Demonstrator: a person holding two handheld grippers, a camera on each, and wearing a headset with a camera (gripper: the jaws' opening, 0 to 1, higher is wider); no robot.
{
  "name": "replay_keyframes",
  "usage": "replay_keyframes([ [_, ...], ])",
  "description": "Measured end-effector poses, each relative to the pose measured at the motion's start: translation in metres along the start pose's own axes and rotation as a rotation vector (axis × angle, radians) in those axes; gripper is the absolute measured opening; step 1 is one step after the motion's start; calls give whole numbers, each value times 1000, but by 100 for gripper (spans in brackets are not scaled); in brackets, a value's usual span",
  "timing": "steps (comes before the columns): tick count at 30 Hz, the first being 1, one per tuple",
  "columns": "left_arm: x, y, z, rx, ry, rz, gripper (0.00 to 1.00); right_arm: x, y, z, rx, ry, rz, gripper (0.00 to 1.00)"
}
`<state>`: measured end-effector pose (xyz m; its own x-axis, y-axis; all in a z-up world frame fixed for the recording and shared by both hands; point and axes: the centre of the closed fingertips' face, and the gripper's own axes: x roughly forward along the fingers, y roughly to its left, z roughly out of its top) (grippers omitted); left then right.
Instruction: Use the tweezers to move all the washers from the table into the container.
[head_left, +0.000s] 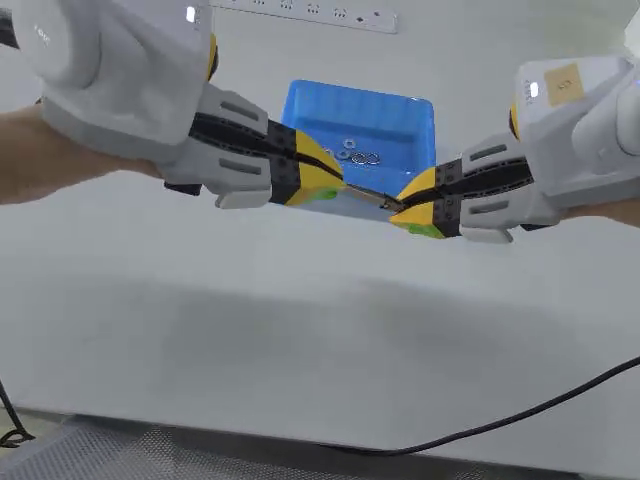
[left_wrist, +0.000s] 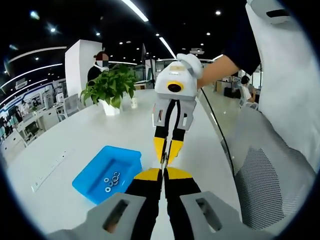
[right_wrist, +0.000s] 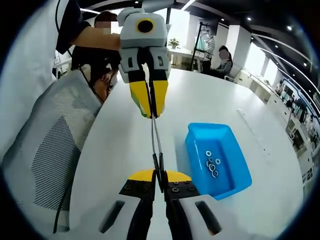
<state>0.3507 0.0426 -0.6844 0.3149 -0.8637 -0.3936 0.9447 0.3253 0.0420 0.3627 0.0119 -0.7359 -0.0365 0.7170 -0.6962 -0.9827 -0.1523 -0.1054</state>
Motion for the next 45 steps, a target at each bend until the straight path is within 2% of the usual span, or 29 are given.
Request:
replay_keyframes([
  [4,4,1,-12,-25,4,-18,6,7,0,-8,-4,29,3,7],
  [10,15,4,-33,-21,49,-43,6,14,2,-20,26,54,5,7],
  [14,26,4,-50,3,106,-61,6,24,4,-33,52,84,9,7],
  [16,29,10,-66,35,174,-44,4,29,3,-40,77,104,-6,7],
  [18,36,5,-69,-11,153,-78,4,36,2,-44,81,107,-12,7],
  [19,39,7,-72,-8,154,-75,4,37,1,-49,87,124,-23,7],
  [22,42,6,-81,-23,174,-80,4,43,1,-52,81,113,-14,7],
  [24,41,6,-83,-31,175,-81,4,44,0,-58,44,138,-6,7],
  [29,39,8,-90,-45,187,-75,4,45,-5,-62,23,138,9,8],
  [31,38,11,-91,-52,186,-64,4,47,-6,-62,26,135,10,9],
  [34,36,14,-89,-62,183,-48,4,47,-8,-62,-9,138,16,10],
  [37,35,14,-90,-70,207,-30,5,48,-9,-62,-5,147,14,12],
  [40,30,13,-90,-55,232,-9,14,47,-9,-61,33,150,14,23],
  [43,22,12,-90,-62,246,8,16,46,-10,-63,31,164,-1,25],
  [45,16,11,-91,-73,259,23,21,41,-11,-61,24,166,-28,25],
])
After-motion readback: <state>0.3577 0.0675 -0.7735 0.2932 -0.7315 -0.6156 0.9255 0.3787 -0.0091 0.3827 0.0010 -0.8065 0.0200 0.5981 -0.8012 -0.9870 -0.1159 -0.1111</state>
